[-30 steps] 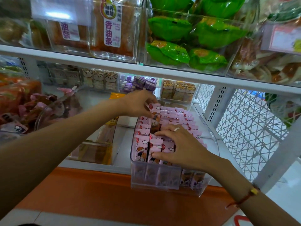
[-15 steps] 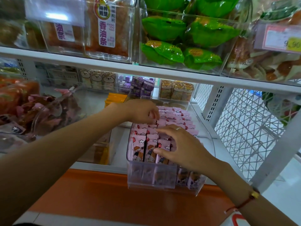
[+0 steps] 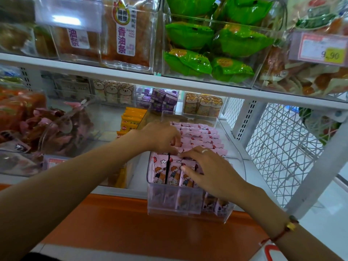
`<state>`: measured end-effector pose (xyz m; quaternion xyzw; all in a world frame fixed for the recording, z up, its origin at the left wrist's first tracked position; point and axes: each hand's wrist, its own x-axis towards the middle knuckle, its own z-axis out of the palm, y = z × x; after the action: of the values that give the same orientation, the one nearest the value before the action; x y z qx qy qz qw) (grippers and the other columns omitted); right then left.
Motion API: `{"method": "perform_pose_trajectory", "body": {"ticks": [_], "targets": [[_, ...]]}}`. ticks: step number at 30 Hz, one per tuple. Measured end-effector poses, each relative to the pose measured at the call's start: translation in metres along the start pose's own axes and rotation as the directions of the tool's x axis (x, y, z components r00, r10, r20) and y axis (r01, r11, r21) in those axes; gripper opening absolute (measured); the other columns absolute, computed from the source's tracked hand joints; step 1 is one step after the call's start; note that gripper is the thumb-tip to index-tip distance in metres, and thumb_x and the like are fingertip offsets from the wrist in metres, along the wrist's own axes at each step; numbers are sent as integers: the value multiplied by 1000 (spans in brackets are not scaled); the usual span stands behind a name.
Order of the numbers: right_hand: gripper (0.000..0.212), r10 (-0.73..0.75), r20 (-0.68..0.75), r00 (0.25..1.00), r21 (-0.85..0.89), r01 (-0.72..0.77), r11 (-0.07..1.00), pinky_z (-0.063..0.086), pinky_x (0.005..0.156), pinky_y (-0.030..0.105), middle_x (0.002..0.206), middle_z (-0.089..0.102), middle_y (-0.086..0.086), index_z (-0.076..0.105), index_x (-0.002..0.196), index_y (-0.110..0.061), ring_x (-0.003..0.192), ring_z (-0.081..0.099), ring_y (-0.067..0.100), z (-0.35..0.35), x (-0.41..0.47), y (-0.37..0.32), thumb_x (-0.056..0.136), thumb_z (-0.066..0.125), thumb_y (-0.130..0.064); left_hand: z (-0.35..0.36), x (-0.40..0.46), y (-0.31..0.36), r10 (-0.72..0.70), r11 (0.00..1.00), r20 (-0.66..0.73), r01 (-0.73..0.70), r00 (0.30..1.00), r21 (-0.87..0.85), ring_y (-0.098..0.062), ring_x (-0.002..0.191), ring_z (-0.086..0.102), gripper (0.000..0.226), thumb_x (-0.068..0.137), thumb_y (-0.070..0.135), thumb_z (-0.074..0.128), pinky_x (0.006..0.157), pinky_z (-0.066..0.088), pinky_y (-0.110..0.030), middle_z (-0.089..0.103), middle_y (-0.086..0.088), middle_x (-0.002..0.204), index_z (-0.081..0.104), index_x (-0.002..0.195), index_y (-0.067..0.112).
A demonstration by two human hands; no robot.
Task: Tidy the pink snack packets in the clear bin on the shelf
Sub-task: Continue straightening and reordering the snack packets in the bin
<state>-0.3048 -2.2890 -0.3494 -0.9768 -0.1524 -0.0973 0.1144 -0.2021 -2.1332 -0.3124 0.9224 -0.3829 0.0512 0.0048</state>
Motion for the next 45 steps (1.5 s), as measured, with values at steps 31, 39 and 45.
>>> {"method": "perform_pose_trajectory", "body": {"ticks": [31, 39, 45], "targets": [[18, 374, 111, 921, 969, -184, 164, 49, 94, 37, 95, 74, 3, 63, 102, -16, 90, 70, 17, -11, 8, -21, 88, 62, -28, 11, -83, 34, -370, 645, -416, -92, 831, -758, -1, 110, 51, 41, 87, 22, 63, 95, 48, -28, 49, 28, 110, 50, 125, 31], [33, 337, 102, 936, 986, -140, 89, 56, 73, 23, 90, 74, 7, 61, 105, -13, 80, 71, 16, -14, 5, -26, 78, 70, -30, 16, -87, 44, -319, 786, -523, -88, 790, -612, 5, 92, 56, 48, 76, 48, 71, 76, 55, -32, 55, 25, 104, 52, 118, 35], [20, 214, 67, 974, 992, -89, 94, 41, 101, 41, 99, 69, -7, 64, 102, -23, 108, 59, 14, -18, 3, -22, 83, 57, -26, 11, -85, 46, -304, 795, -495, -69, 814, -602, 0, 99, 62, 39, 91, 55, 48, 79, 57, -36, 61, 21, 111, 46, 123, 33]]}}
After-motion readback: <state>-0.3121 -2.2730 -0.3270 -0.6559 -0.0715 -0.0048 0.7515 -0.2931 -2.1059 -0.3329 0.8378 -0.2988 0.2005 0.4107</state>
